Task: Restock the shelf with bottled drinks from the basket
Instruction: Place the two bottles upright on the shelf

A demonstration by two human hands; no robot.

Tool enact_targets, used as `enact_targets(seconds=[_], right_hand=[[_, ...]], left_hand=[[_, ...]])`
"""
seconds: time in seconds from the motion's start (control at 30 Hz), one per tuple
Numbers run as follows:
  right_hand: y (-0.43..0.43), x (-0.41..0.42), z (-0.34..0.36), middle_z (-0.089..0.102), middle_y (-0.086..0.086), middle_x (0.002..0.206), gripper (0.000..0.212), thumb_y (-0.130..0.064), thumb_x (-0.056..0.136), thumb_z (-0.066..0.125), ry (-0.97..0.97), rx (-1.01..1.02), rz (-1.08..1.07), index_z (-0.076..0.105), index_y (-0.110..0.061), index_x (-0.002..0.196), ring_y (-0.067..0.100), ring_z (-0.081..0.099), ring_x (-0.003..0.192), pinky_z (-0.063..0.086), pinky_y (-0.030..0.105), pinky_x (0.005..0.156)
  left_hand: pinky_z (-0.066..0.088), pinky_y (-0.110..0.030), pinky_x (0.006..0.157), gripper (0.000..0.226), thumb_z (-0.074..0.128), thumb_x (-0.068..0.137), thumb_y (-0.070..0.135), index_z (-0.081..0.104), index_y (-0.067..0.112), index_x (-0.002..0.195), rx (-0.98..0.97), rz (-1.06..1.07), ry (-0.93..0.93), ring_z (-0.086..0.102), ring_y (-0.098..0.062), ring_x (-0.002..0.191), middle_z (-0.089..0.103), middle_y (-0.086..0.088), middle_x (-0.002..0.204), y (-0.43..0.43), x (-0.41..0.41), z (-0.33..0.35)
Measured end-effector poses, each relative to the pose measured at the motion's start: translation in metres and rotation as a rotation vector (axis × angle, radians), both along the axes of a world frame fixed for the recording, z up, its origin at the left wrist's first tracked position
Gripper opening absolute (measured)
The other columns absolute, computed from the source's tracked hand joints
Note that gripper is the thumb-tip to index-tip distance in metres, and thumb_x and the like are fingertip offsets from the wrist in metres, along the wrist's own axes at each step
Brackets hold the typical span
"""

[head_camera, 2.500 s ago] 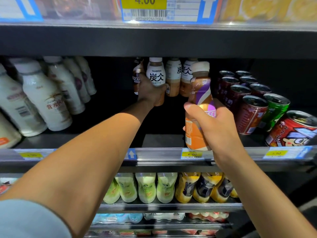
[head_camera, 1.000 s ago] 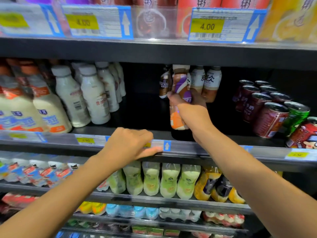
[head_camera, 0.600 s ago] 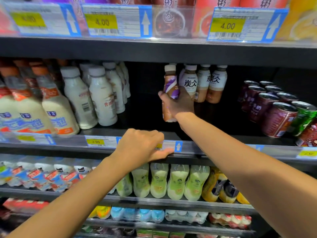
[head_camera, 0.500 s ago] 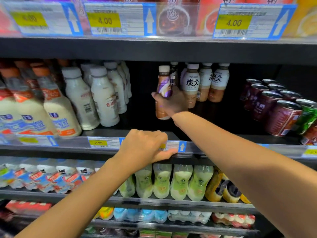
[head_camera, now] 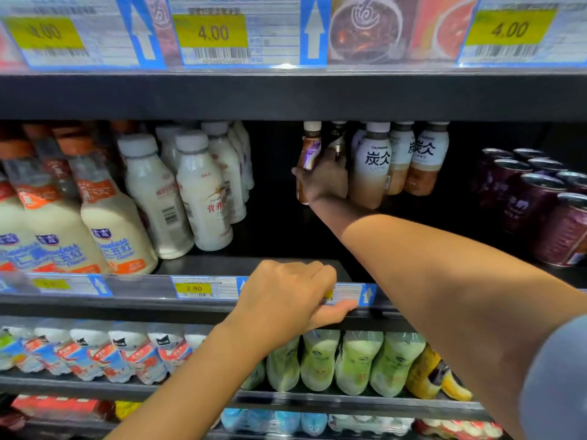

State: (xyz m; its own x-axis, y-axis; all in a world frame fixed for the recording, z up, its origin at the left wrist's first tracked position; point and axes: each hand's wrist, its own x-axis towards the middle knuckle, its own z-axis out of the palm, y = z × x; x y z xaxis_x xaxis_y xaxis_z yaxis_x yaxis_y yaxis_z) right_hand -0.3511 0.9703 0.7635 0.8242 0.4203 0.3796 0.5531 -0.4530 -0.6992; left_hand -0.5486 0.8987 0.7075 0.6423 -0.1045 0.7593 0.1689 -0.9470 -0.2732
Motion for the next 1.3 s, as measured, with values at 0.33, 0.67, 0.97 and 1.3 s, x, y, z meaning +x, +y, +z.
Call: enact_targets(seconds=[0.33, 0.67, 0.97, 1.3], right_hand=[[0.01, 0.01, -0.006, 0.05, 0.015, 0.138, 0.073, -0.04, 0.085, 0.073, -0.142, -0.014, -0.079, 0.039, -0.01, 0.142, 0.033, 0.055, 0.12, 0.048, 0.04, 0.091], [0.027, 0.012, -0.004, 0.053, 0.014, 0.135, 0.071, -0.043, 0.085, 0.073, -0.189, -0.081, -0.13, 0.042, -0.006, 0.136, 0.03, 0.059, 0.119, 0.051, 0.04, 0.086], [0.034, 0.013, -0.008, 0.053, 0.013, 0.132, 0.057, -0.039, 0.088, 0.07, -0.209, -0.077, -0.14, 0.045, -0.01, 0.13, 0.029, 0.063, 0.111, 0.051, 0.039, 0.085], [0.038, 0.015, -0.008, 0.061, 0.009, 0.125, 0.045, -0.036, 0.096, 0.059, -0.217, -0.081, -0.182, 0.046, -0.01, 0.13, 0.026, 0.066, 0.107, 0.051, 0.035, 0.081]], left_hand=[[0.021, -0.026, 0.039, 0.048, 0.06, 0.084, 0.06, 0.053, 0.018, 0.061, -0.015, 0.001, -0.013, 0.048, -0.014, 0.042, 0.046, 0.005, 0.05, 0.001, 0.001, -0.002], [0.018, -0.027, 0.041, 0.048, 0.062, 0.083, 0.059, 0.05, 0.019, 0.059, -0.028, 0.027, -0.006, 0.046, -0.014, 0.041, 0.044, 0.005, 0.049, -0.002, 0.001, -0.001], [0.015, -0.024, 0.044, 0.049, 0.065, 0.081, 0.06, 0.049, 0.019, 0.06, -0.065, 0.026, 0.013, 0.044, -0.015, 0.042, 0.043, 0.005, 0.05, -0.002, 0.0, 0.001], [0.014, -0.025, 0.044, 0.05, 0.068, 0.08, 0.059, 0.046, 0.02, 0.059, -0.081, 0.029, 0.018, 0.04, -0.015, 0.041, 0.04, 0.005, 0.049, -0.004, -0.001, 0.002]])
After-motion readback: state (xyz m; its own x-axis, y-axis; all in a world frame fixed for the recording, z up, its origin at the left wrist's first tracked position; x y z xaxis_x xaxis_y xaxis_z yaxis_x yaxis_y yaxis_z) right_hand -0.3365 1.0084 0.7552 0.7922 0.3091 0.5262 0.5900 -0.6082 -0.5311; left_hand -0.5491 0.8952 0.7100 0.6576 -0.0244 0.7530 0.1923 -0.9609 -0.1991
